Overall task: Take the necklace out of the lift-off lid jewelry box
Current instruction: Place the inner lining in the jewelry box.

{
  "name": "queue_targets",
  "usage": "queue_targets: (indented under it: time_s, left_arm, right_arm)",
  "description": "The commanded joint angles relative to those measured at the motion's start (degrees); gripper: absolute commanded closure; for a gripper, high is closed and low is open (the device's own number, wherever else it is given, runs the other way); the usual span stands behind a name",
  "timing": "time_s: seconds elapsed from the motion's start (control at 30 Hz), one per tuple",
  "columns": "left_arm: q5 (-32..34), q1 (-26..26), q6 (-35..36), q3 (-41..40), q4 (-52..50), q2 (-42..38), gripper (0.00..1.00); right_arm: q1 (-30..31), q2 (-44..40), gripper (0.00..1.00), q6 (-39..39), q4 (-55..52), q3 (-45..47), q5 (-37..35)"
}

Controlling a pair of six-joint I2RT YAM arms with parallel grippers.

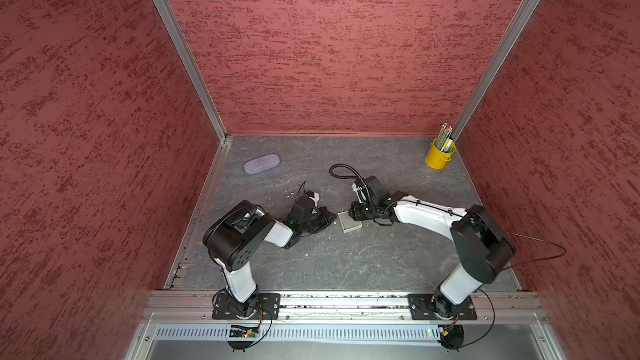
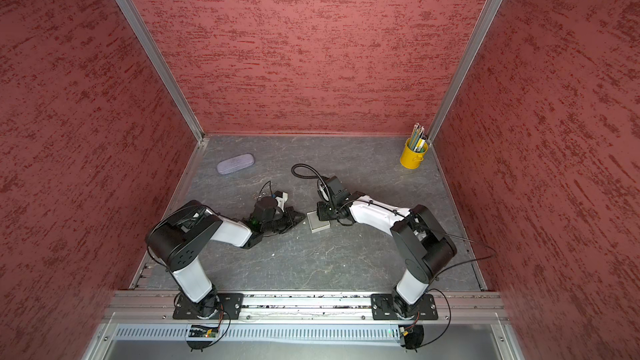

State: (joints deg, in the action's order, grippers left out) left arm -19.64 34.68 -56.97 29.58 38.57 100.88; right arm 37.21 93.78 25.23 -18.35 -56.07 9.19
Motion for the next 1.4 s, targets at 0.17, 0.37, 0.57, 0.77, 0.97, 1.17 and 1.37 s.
queue_targets:
  time_s: [0.17,0.37,0.57,0.77,0.97,1.17,1.37]
  left_arm:
    - [0.0,-2.1,1.9,-1.1,-0.9,-2.6,0.99]
    - [0.0,-2.3,3.1,-1.5,-3.2,-4.4,0.99]
    - [-0.6,-2.3,3.2,-1.4,-3.6,-4.5,0.99]
    - [-0.7,-2.4,3.5,-0.9,-4.0,-4.0,0.99]
    - [-0.8,-2.4,3.6,-0.3,-3.9,-3.9,0.99]
    - [-0.8,-2.5,3.9,-0.2,-4.6,-4.3,0.99]
    - [-0.9,-2.4,3.9,-0.5,-4.6,-4.9,0.99]
  right_arm:
    - [1.6,-4.1,0.76,1.6,0.5,-1.7,-2.2]
    - [2.8,0.9,0.74,1.4,2.0,-2.1,-5.0]
    - [3.1,4.7,0.68,1.6,4.5,-1.1,-9.2]
    - [3.1,5.3,0.64,1.6,6.9,0.7,-9.0]
    - [3.2,5.0,0.6,1.2,7.3,1.1,-7.6]
    - [3.1,4.7,0.59,2.4,10.9,4.0,-7.1]
    - [3.5,3.5,0.6,5.1,16.0,7.8,-9.2]
